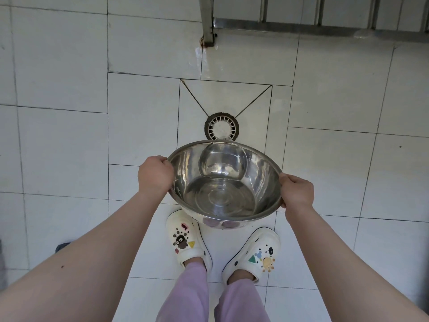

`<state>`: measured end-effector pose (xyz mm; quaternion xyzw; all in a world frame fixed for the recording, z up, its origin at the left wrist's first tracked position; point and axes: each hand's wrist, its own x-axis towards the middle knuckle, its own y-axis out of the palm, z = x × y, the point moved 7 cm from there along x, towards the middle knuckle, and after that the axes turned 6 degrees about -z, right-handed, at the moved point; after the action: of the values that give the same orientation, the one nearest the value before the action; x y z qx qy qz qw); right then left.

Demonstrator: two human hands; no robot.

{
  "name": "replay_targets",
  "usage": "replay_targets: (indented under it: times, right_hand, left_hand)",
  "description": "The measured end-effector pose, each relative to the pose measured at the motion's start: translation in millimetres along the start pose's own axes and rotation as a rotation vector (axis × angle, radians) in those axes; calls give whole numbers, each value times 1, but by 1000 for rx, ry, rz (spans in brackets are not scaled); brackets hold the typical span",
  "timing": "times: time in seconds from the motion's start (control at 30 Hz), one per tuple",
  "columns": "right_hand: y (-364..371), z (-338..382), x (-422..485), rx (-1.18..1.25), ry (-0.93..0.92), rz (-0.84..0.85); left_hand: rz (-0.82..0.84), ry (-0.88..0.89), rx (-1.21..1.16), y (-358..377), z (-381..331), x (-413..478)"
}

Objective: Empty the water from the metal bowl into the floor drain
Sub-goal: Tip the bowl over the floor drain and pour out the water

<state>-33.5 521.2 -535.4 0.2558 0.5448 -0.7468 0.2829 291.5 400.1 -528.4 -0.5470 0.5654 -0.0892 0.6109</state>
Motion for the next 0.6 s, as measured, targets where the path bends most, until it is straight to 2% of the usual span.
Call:
replay_targets:
  times: [0.6]
  right_hand:
    - [8,-3,3,80,144,55]
  left_hand:
    - [-25,-276,-313,-2,2,8]
